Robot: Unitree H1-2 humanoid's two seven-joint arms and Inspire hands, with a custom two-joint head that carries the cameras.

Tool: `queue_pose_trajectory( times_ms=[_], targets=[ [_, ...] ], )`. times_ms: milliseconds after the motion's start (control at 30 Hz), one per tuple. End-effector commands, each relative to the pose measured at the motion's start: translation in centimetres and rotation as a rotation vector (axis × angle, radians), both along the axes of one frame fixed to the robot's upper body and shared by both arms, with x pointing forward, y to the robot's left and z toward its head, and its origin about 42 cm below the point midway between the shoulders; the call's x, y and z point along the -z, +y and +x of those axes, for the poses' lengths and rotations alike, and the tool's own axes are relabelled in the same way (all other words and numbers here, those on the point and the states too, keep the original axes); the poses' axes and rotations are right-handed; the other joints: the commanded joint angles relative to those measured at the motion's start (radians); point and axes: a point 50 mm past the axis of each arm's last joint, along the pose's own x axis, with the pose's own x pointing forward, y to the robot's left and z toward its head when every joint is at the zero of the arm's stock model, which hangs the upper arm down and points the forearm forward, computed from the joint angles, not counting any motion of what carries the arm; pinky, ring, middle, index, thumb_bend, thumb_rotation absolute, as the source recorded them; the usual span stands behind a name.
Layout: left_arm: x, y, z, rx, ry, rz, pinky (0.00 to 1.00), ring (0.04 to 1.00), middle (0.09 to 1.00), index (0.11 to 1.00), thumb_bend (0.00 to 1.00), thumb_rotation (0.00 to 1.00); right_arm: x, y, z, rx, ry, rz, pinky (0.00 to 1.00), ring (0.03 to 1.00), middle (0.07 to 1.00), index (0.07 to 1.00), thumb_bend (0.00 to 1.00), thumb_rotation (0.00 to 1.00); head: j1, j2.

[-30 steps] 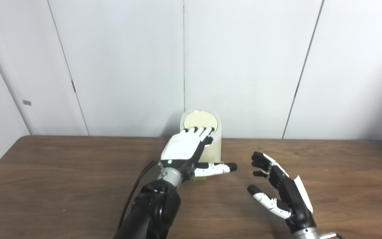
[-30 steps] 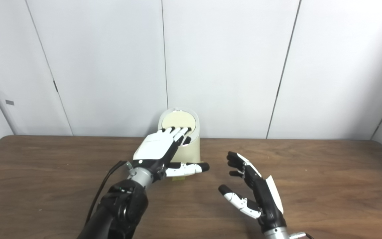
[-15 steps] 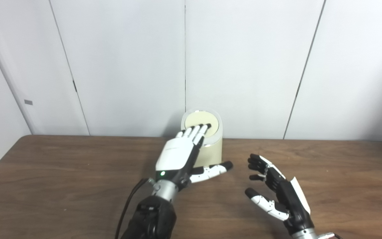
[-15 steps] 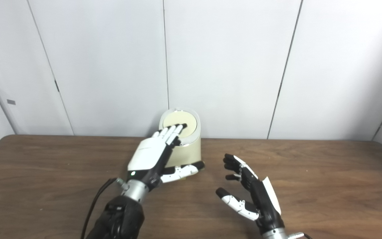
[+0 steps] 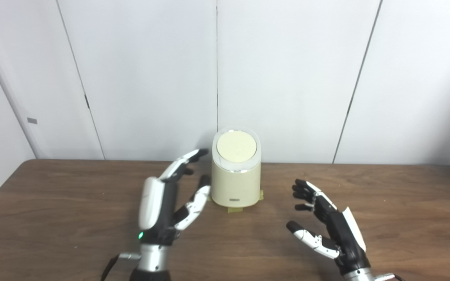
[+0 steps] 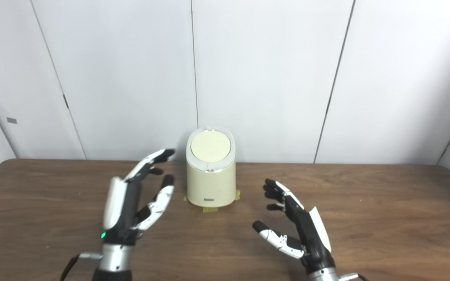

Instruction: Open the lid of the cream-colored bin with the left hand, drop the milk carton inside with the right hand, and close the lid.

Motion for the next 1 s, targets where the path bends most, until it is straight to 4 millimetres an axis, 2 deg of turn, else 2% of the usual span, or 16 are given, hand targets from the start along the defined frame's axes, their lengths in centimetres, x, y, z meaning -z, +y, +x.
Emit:
queue_pose_trajectory(
  times_ms=[0,67,100,267,300,367,567,667,800,867,967],
  targets=[
    [-0.7,0.5,-0.1,0.045,-0.058,-0.056,0.62,0.736,0.75,0.742,0.2,0.59,0.0,0.4,-0.7,0.025,-0.058,0.004,0.66,0.772,0.799,0.807,0.32,0.39,-0.001,0.001],
    [0.2,1.3,-0.7,0.082,-0.022,-0.1,0.62,0.738,0.75,0.738,0.18,0.6,-0.1,0.4,-0.7,0.043,-0.072,0.019,0.66,0.757,0.782,0.788,0.25,0.37,-0.005,0.001],
    [0.6,1.7,-1.1,0.097,0.005,-0.12,0.63,0.739,0.752,0.738,0.18,0.56,-0.1,0.4,-0.7,0.05,-0.075,0.032,0.66,0.748,0.772,0.772,0.23,0.37,-0.005,0.001],
    [2.4,3.3,-2.3,0.123,0.093,-0.205,0.69,0.76,0.77,0.765,0.18,0.53,-0.1,0.0,-0.7,0.086,-0.082,0.052,0.64,0.724,0.749,0.749,0.17,0.32,-0.015,-0.001],
    [2.7,3.4,-2.5,0.122,0.099,-0.217,0.7,0.765,0.773,0.767,0.17,0.48,-0.1,-0.1,-0.8,0.093,-0.081,0.051,0.62,0.716,0.742,0.743,0.18,0.3,-0.015,-0.001],
    [3.2,3.7,-2.7,0.115,0.105,-0.224,0.7,0.767,0.774,0.767,0.18,0.45,-0.2,-0.2,-0.9,0.1,-0.076,0.056,0.62,0.711,0.733,0.738,0.18,0.28,-0.017,-0.004],
    [4.0,4.1,-3.3,0.093,0.147,-0.261,0.7,0.769,0.777,0.765,0.2,0.48,0.1,-0.5,-1.4,0.093,-0.041,0.134,0.62,0.704,0.723,0.717,0.23,0.27,-0.01,-0.008],
    [4.1,4.2,-3.6,0.089,0.162,-0.267,0.7,0.77,0.779,0.765,0.19,0.48,0.0,-0.5,-1.7,0.107,-0.029,0.132,0.61,0.7,0.721,0.713,0.24,0.31,-0.016,-0.007],
    [4.7,4.3,-3.9,0.081,0.177,-0.272,0.7,0.773,0.783,0.769,0.2,0.57,0.0,-0.5,-2.1,0.107,-0.003,0.151,0.63,0.709,0.732,0.718,0.25,0.34,-0.016,-0.009],
    [5.0,4.3,-4.0,0.085,0.185,-0.271,0.7,0.774,0.783,0.769,0.2,0.57,0.2,-0.5,-2.0,0.106,-0.004,0.14,0.62,0.703,0.732,0.72,0.24,0.34,-0.014,-0.011],
    [5.5,4.5,-4.1,0.084,0.202,-0.27,0.7,0.777,0.783,0.766,0.17,0.43,0.6,-0.5,-1.9,0.103,-0.001,0.122,0.61,0.698,0.732,0.722,0.24,0.39,-0.023,-0.013]
  ],
)
